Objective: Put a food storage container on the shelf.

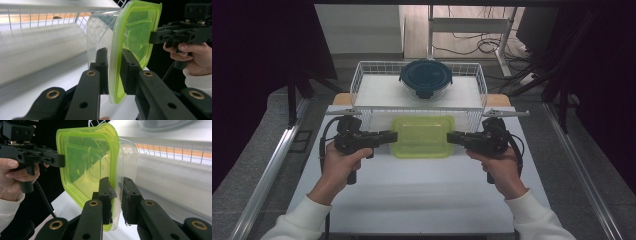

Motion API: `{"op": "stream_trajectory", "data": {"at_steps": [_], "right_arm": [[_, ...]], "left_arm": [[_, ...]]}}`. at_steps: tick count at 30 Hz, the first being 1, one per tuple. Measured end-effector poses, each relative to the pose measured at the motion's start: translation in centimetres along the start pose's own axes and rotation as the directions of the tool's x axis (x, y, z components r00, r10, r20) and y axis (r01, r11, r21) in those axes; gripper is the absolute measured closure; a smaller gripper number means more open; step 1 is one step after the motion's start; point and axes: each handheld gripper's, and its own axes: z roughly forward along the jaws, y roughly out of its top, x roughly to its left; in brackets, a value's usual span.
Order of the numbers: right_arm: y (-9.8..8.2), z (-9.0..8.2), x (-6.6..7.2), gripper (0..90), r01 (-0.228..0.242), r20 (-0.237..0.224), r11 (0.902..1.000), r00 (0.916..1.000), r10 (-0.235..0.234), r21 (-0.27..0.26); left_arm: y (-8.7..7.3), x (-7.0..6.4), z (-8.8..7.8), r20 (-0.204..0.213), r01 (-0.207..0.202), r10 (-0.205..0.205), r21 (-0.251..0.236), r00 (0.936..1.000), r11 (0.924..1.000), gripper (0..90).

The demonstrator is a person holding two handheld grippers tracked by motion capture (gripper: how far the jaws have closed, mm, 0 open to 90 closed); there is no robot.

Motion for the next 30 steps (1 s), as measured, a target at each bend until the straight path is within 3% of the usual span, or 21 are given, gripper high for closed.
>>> {"op": "stream_trajectory", "data": {"at_steps": [17, 30], "right_arm": [[3.3, -0.4, 0.2, 78.0, 0.014, 0.003, 0.9995, 0.9999, -0.014, -0.029], [5.5, -0.8, 0.4, 78.0, 0.031, 0.018, 0.9985, 0.9994, -0.030, -0.044]], "left_arm": [[3.4, 0.2, -0.3, 0.008, -0.003, 0.004, -0.019, 1.0000, 0.9998, 79.0], [6.1, -0.3, -0.7, -0.012, -0.029, 0.028, -0.026, 0.9995, 0.9992, 79.2]]}}
